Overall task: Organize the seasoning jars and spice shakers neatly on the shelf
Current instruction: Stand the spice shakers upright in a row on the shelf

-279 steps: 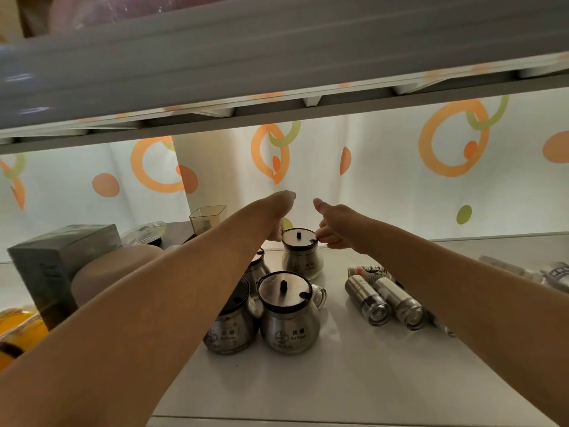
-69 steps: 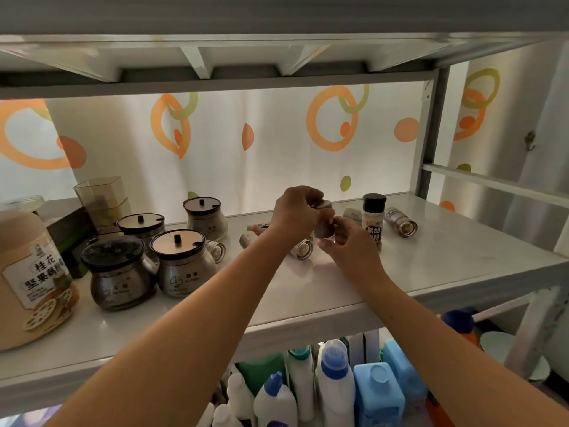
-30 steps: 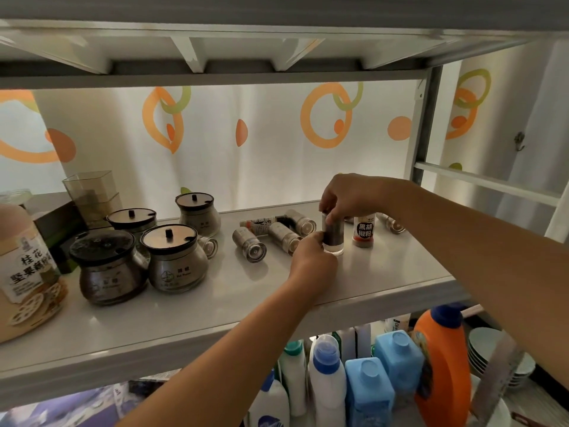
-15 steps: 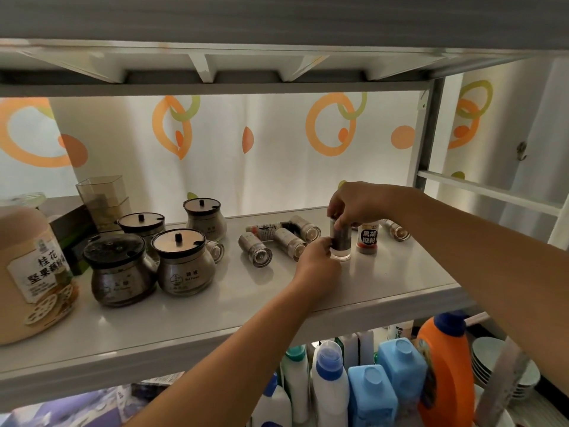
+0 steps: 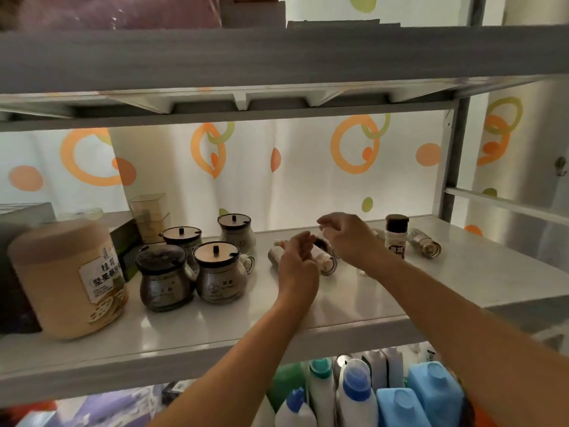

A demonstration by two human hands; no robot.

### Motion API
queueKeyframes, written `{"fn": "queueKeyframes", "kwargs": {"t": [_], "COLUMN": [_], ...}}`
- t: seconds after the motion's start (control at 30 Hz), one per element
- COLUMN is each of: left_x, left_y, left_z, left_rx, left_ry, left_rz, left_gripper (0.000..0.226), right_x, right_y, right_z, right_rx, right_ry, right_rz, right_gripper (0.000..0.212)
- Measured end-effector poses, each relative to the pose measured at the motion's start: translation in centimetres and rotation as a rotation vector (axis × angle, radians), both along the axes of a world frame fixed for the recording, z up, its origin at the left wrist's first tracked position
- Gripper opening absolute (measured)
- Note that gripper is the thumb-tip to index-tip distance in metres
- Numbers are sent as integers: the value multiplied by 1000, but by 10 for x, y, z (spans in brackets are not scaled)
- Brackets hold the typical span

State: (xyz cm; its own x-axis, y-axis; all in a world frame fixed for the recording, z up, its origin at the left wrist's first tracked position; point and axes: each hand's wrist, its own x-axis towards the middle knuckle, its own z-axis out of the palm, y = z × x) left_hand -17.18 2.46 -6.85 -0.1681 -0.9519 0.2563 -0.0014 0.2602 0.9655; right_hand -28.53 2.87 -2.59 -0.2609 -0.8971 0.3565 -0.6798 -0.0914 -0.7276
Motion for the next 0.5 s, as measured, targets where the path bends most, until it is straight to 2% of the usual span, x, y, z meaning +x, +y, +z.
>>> {"fn": "queueKeyframes", "kwargs": {"t": [0.1, 0.23, 0.4, 0.5], "left_x": [1, -2, -7, -7], "left_y": [2, -3, -12, -22], "left_z": [-5, -8, -19, -28], "left_rx": [51, 82, 73, 97], "left_ry": [-133, -267, -288, -241], "left_rz": [-47, -60, -72, -85], "left_gripper": [66, 70, 71, 69], "right_x": [3, 3, 2, 4], "right_y": [-5, -12, -26, -30], "right_z": [-26, -40, -44, -46], "right_rx": [44, 34, 85, 79], "right_ry": [-90, -124, 86, 95], "right_rz": [-25, -50, -100, -128], "right_gripper": [39, 32, 25, 25]}}
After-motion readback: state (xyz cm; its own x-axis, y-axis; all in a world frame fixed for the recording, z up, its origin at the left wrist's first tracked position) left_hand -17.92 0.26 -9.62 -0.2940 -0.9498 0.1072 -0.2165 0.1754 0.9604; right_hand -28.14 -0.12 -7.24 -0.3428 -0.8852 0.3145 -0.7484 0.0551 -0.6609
